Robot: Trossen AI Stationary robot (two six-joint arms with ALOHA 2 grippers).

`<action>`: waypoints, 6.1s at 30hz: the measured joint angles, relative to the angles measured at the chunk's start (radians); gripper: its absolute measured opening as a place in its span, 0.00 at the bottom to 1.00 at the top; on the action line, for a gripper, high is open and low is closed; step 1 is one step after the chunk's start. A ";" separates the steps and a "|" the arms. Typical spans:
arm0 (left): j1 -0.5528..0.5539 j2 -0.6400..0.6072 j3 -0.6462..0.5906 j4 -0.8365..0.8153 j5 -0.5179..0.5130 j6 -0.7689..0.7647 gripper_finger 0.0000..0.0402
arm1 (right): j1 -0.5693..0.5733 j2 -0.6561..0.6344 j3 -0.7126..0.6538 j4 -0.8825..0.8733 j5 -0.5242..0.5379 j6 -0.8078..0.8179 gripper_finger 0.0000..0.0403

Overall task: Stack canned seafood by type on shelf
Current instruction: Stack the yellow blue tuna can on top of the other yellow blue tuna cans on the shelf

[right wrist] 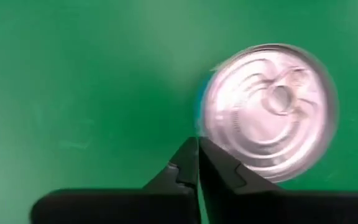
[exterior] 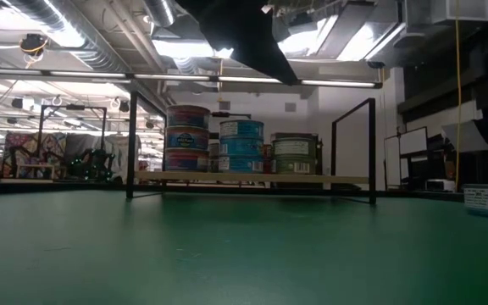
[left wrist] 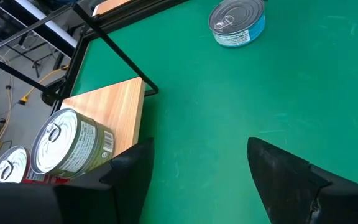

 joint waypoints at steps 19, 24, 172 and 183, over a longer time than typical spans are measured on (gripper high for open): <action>0.000 0.000 0.000 0.000 0.000 -0.001 0.63 | 0.001 0.041 -0.002 0.018 0.049 -0.122 0.48; 0.000 0.000 0.000 0.000 0.000 -0.001 0.63 | 0.001 0.118 -0.002 0.018 0.050 -0.149 0.44; 0.061 0.031 0.000 0.197 -0.368 0.793 0.35 | -0.351 -0.244 0.145 0.376 -0.043 -0.493 0.24; 0.188 0.032 0.000 0.043 -0.472 0.762 0.34 | -0.349 -0.242 0.143 0.279 -0.084 -0.494 0.24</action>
